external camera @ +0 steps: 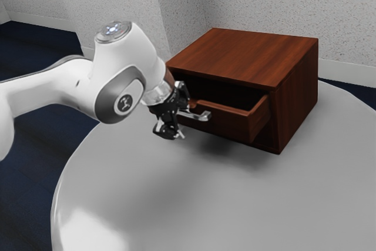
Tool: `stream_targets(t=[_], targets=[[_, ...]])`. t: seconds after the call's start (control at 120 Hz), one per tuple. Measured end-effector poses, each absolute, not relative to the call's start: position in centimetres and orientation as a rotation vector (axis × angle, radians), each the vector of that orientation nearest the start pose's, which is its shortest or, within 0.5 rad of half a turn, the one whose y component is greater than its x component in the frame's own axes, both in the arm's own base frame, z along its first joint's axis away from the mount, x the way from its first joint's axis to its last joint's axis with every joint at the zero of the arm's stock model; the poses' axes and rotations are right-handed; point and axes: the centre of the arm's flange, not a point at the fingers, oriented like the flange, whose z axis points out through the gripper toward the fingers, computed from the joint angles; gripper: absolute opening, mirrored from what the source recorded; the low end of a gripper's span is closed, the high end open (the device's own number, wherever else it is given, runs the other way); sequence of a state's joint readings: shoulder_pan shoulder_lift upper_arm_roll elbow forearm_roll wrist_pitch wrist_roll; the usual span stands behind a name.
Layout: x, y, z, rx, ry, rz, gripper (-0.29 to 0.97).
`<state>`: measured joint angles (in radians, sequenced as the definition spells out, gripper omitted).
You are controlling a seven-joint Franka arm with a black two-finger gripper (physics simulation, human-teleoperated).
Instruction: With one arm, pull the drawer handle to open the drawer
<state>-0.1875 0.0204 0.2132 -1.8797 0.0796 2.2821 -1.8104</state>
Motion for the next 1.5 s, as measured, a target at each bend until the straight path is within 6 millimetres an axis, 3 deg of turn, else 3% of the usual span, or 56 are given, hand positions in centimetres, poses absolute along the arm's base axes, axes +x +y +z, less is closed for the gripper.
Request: stream_targets(t=[1.5], targets=[[54.0, 2.2, 55.0, 1.76, 2.349, 0.271, 0.31]])
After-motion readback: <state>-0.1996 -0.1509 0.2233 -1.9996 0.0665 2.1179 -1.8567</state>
